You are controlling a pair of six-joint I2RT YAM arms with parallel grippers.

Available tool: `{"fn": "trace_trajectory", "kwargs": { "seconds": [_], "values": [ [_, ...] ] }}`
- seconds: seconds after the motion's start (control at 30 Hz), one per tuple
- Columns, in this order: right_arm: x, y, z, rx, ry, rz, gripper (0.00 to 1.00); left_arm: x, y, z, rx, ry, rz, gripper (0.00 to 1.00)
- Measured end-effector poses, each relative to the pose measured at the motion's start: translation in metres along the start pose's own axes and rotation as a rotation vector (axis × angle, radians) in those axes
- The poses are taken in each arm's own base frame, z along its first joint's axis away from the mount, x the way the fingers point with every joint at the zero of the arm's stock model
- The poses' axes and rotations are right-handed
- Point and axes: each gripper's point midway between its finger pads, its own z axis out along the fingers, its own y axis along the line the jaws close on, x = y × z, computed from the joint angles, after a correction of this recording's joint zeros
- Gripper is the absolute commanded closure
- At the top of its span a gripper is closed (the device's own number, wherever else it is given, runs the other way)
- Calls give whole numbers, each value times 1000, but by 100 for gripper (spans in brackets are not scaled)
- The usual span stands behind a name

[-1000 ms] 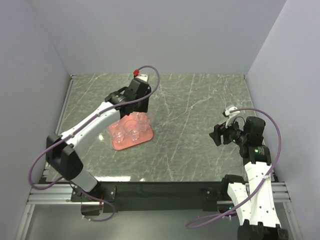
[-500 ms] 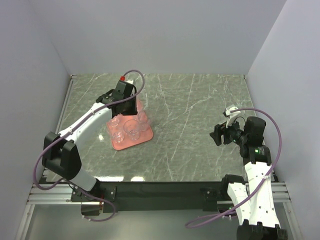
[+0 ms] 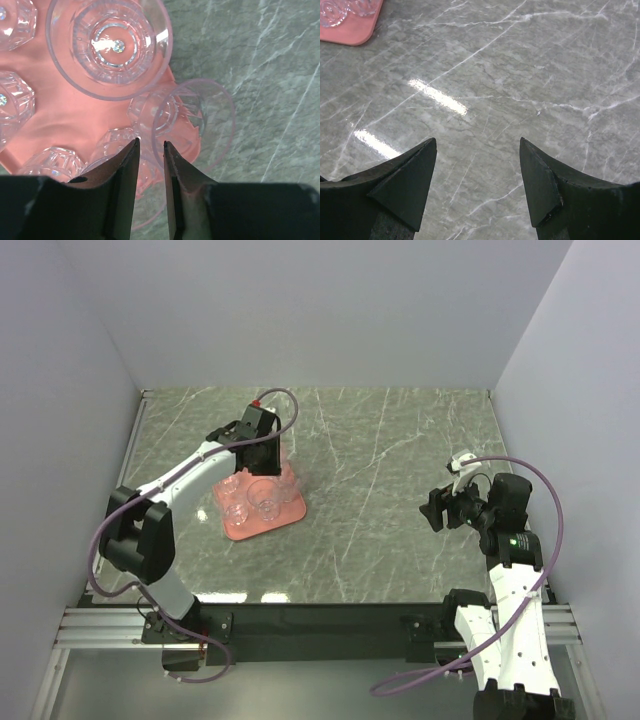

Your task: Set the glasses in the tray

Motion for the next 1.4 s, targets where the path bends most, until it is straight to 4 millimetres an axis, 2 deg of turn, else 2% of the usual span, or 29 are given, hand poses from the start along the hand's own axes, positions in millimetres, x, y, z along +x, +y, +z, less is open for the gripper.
{"fn": "trace_trajectory", "kwargs": {
  "seconds": [0.27, 0.4, 0.63, 0.83, 0.93, 1.07, 1.17, 1.33, 1.4],
  "values": [
    [0, 0, 0, 0, 0, 0, 26, 4, 8, 9, -42, 21, 5, 70],
    [0, 0, 0, 0, 0, 0, 26, 9, 13, 16, -67, 40, 6, 76],
    [0, 0, 0, 0, 0, 0, 26, 8, 17, 17, -89, 31, 5, 81],
    [0, 0, 0, 0, 0, 0, 26, 19, 23, 14, -98, 39, -4, 81],
    [0, 0, 0, 0, 0, 0, 26, 23, 24, 12, -98, 39, -16, 79],
    [0, 0, 0, 0, -1, -1, 26, 24, 24, 6, -93, 29, -28, 65],
    [0, 0, 0, 0, -2, -1, 26, 16, 20, -5, -71, -6, -34, 59],
    [-1, 0, -1, 1, -3, -2, 26, -4, 11, -21, -40, -63, -38, 58],
    [-1, 0, -1, 1, -4, -2, 26, -11, 8, -25, -31, -84, -39, 54]
  ]
}}
